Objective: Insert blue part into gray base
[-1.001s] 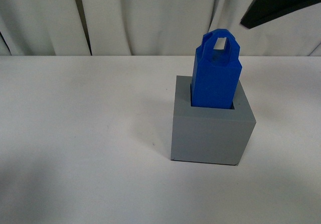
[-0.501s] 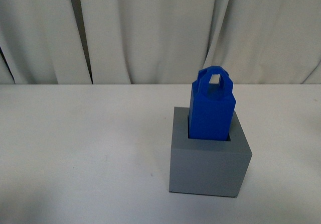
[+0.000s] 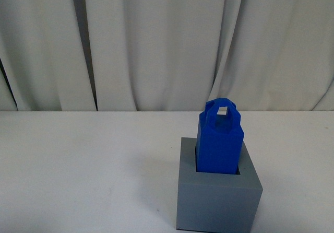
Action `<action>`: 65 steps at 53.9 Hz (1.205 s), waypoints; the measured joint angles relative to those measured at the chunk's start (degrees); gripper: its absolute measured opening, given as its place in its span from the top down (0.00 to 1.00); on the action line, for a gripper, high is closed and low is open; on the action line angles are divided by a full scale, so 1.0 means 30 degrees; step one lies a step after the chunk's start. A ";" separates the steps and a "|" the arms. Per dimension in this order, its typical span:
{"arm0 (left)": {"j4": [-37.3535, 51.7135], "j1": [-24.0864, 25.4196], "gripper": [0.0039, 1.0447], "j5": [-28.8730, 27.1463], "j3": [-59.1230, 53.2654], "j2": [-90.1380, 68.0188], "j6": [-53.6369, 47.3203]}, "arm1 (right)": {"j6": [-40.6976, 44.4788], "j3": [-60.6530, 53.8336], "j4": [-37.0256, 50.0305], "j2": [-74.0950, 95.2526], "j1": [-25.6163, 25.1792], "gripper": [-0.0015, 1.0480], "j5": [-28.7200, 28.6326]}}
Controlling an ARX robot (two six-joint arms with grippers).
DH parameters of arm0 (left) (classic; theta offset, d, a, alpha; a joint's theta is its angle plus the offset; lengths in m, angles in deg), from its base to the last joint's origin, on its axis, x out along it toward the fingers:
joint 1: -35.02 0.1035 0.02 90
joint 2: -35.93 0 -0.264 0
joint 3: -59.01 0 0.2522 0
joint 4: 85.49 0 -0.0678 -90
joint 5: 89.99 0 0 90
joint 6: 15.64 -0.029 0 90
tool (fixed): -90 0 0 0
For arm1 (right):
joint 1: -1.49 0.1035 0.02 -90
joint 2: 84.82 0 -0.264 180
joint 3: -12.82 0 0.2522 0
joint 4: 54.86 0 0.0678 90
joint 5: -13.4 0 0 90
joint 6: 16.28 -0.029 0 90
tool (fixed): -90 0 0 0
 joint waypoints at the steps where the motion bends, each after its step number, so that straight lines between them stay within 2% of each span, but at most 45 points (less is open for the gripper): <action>1: 0.0000 0.0000 0.06 0.0000 0.0000 0.0000 0.0000 | -0.0393 -0.0262 0.0692 -0.0189 0.0153 0.09 0.0692; 2: 0.0000 0.0000 0.06 0.0007 0.0000 0.0000 0.0000 | -0.1282 -0.0882 0.2237 -0.0510 0.0437 0.11 0.2004; 3: 0.0000 0.0000 0.06 0.0000 0.0000 0.0000 0.0000 | -0.2273 -0.2084 0.4947 -0.1195 0.0991 0.16 0.4714; 4: 0.0000 0.0000 0.06 0.0007 0.0000 0.0000 0.0000 | -0.3410 -0.2900 0.6645 -0.1625 0.1297 0.20 0.6164; 5: 0.0000 0.0000 0.06 0.0000 0.0000 0.0000 0.0000 | -0.3606 -0.3279 0.7395 -0.1821 0.1435 0.21 0.6783; 6: 0.0000 0.0000 0.06 0.0007 0.0000 0.0000 0.0000 | -0.5180 -0.4408 0.9610 -0.2426 0.1829 0.26 0.8568; 8: 0.0000 0.0000 0.06 0.0007 0.0000 0.0000 0.0000 | -0.6987 -0.5850 1.2269 -0.3242 0.2331 0.35 1.0724; 9: 0.0000 0.0000 0.06 0.0000 0.0000 0.0000 0.0000 | -0.7490 -0.6266 1.2976 -0.3519 0.2492 0.38 1.1293; 15: 0.0000 0.0000 0.06 0.0000 0.0000 0.0000 0.0000 | -0.9071 -0.7781 1.4258 -0.4656 0.3249 0.57 1.2575; 28: 0.0000 0.0000 0.06 0.0000 0.0000 0.0000 0.0000 | -0.9763 -1.0054 1.4375 -0.6521 0.4532 0.96 1.3741; 30: 0.0000 0.0000 0.06 0.0000 0.0000 0.0000 0.0000 | -0.9755 -1.0265 1.4375 -0.6776 0.4663 0.99 1.3879; 35: 0.0000 0.0000 0.06 0.0000 0.0000 0.0000 0.0000 | -0.9792 -1.0746 1.4302 -0.7380 0.5034 0.98 1.4265; 37: 0.0000 0.0000 0.06 0.0000 0.0000 0.0000 0.0000 | -0.9843 -1.1016 1.4156 -0.7788 0.5887 0.98 1.5606; 43: 0.0000 0.0000 0.06 0.0007 0.0000 0.0000 0.0000 | -0.9850 -1.1511 1.3930 -0.8510 0.6798 0.98 1.5875; 65: 0.0000 0.0000 0.06 0.0000 0.0000 0.0000 0.0000 | -0.9879 -1.2786 1.2254 -1.1489 0.6870 0.98 1.6014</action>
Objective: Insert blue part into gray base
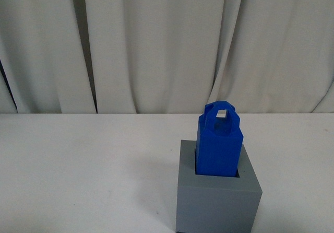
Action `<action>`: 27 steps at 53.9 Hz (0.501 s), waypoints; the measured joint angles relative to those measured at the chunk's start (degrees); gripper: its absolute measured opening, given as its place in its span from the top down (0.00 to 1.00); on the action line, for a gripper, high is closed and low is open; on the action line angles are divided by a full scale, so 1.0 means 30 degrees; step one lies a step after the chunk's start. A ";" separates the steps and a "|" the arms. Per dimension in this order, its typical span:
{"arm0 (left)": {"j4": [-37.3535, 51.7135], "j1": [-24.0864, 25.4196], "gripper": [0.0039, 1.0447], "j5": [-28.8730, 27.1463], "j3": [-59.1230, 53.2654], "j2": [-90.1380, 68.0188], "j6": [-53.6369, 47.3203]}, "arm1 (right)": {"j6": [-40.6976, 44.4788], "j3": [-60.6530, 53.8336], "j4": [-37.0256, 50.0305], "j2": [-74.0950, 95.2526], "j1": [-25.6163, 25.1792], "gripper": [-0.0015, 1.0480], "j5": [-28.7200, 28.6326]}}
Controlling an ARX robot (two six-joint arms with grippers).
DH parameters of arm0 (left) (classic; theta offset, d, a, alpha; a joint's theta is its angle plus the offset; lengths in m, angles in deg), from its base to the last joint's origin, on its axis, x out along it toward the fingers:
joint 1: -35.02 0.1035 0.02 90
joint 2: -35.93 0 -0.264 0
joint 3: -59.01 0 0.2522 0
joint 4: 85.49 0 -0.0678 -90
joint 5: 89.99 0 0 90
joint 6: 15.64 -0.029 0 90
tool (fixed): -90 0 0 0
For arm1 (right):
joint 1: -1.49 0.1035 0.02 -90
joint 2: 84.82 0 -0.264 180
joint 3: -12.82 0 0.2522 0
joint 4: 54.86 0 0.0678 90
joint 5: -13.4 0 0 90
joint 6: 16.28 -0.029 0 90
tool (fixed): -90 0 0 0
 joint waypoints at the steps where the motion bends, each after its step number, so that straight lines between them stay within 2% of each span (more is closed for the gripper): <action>1: 0.0000 0.0000 0.06 0.0000 0.0000 0.0000 0.0000 | 0.0000 -0.0036 -0.0073 -0.0117 0.0000 0.98 0.0007; 27: 0.0000 0.0000 0.06 0.0000 0.0000 0.0000 0.0000 | -0.0015 -0.0780 -0.1435 -0.2455 0.0000 0.98 0.0007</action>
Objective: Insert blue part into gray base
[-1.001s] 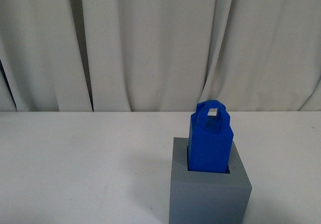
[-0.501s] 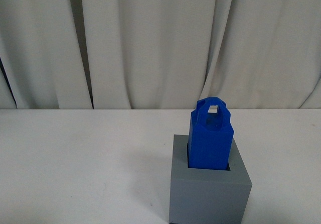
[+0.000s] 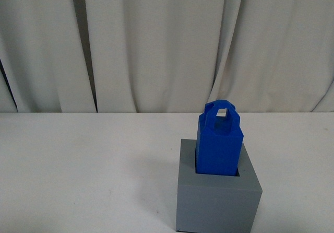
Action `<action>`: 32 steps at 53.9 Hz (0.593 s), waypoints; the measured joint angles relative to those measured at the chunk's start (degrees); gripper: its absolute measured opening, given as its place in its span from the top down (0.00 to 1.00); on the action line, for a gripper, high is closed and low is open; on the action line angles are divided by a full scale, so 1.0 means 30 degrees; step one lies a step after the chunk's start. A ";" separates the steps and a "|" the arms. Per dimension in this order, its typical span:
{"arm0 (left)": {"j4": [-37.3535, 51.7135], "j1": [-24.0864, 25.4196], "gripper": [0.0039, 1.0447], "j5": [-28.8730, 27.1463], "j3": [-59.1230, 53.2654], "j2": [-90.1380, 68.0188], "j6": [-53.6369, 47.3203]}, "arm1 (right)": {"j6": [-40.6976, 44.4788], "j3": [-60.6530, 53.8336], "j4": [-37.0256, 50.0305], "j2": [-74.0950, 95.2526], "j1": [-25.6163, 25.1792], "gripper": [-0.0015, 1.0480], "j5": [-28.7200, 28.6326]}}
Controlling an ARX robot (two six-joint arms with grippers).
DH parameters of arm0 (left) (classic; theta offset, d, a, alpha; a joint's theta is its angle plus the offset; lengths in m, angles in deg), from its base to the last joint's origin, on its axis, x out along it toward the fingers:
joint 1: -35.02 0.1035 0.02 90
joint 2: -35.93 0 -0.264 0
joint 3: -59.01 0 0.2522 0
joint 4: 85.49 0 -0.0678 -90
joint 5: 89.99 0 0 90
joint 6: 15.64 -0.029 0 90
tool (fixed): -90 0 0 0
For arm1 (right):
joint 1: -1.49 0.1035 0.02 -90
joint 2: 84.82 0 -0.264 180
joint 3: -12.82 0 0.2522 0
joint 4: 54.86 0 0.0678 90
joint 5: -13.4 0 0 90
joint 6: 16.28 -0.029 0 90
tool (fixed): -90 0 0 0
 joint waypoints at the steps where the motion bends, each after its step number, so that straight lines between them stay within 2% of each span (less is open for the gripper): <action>1: 0.0000 0.0000 0.06 0.0000 0.0000 0.0000 0.0000 | 0.0000 0.0000 -0.0080 -0.0073 0.0000 0.98 0.0000; 6: 0.0000 0.0000 0.06 0.0000 0.0000 0.0000 0.0000 | 0.0000 0.0000 -0.0393 -0.0364 0.0000 0.98 0.0000; 13: 0.0000 0.0000 0.06 0.0000 0.0000 0.0000 0.0000 | -0.0007 0.0022 -0.3592 -0.2987 0.0000 0.98 0.0000; 32: 0.0000 0.0000 0.06 0.0000 0.0000 0.0000 0.0000 | 0.0000 0.0022 -0.3759 -0.3606 0.0000 0.98 -0.0007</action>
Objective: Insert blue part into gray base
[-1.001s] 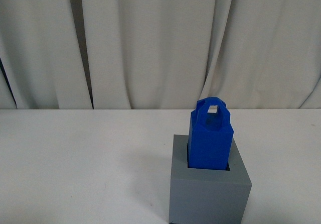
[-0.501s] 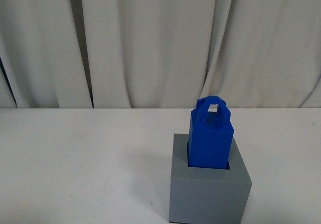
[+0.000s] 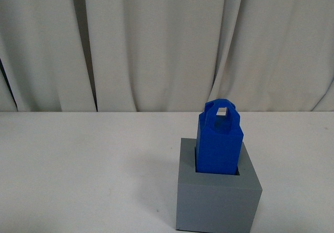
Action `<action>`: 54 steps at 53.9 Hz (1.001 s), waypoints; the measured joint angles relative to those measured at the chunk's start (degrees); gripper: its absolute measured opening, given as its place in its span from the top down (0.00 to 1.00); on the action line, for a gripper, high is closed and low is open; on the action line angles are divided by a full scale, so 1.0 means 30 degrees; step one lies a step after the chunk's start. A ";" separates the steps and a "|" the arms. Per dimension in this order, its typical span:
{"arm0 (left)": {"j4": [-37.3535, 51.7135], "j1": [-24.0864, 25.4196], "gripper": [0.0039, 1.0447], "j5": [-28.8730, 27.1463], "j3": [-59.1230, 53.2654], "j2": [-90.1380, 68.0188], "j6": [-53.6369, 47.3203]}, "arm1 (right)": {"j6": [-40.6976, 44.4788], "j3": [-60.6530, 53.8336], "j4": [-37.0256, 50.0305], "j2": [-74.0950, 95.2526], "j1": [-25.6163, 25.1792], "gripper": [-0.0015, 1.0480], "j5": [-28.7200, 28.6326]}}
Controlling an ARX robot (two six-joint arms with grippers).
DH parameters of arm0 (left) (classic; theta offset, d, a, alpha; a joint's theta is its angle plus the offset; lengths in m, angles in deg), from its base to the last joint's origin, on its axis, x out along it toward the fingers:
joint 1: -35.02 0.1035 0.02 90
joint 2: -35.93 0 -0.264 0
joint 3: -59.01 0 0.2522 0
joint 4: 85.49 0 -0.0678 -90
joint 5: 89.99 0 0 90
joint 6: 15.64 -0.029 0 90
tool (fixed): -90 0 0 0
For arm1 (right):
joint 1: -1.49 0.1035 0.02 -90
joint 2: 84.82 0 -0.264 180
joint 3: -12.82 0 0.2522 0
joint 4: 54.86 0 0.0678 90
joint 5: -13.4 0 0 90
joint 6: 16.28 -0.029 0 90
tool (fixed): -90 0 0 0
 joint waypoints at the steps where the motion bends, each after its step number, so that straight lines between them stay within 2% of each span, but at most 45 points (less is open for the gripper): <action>1: 0.0000 0.0000 0.06 0.0000 0.0000 0.0000 0.0000 | 0.0000 0.0000 0.0000 0.0000 0.0000 0.98 0.0000; 5: 0.0000 0.0000 0.06 0.0000 0.0000 0.0000 0.0000 | 0.0000 0.0000 0.0000 0.0000 0.0000 0.94 0.0000; 13: 0.0000 0.0000 0.06 0.0000 0.0000 0.0000 0.0000 | 0.0000 0.0000 0.0000 0.0000 0.0000 0.62 0.0000; 21: 0.0000 0.0000 0.06 0.0000 0.0000 0.0000 0.0000 | 0.0000 0.0000 0.0000 0.0000 0.0000 0.40 0.0000; 24: 0.0000 0.0000 0.06 0.0000 0.0000 0.0000 0.0000 | 0.0000 0.0000 0.0000 0.0000 0.0000 0.28 0.0000; 31: 0.0000 0.0000 0.06 0.0000 0.0000 0.0000 0.0000 | 0.0000 0.0000 0.0000 0.0000 0.0000 0.08 0.0000; 33: 0.0000 0.0000 0.06 0.0000 0.0000 0.0000 0.0000 | -0.0015 0.0000 0.0000 0.0000 0.0000 0.05 0.0000; 37: 0.0000 0.0000 0.06 0.0000 0.0000 0.0000 0.0000 | -0.0007 0.0000 0.0000 0.0000 0.0000 0.08 0.0000; 54: 0.0000 0.0000 0.06 0.0000 0.0000 0.0000 0.0000 | -0.0007 0.0000 0.0000 0.0000 0.0000 0.07 0.0000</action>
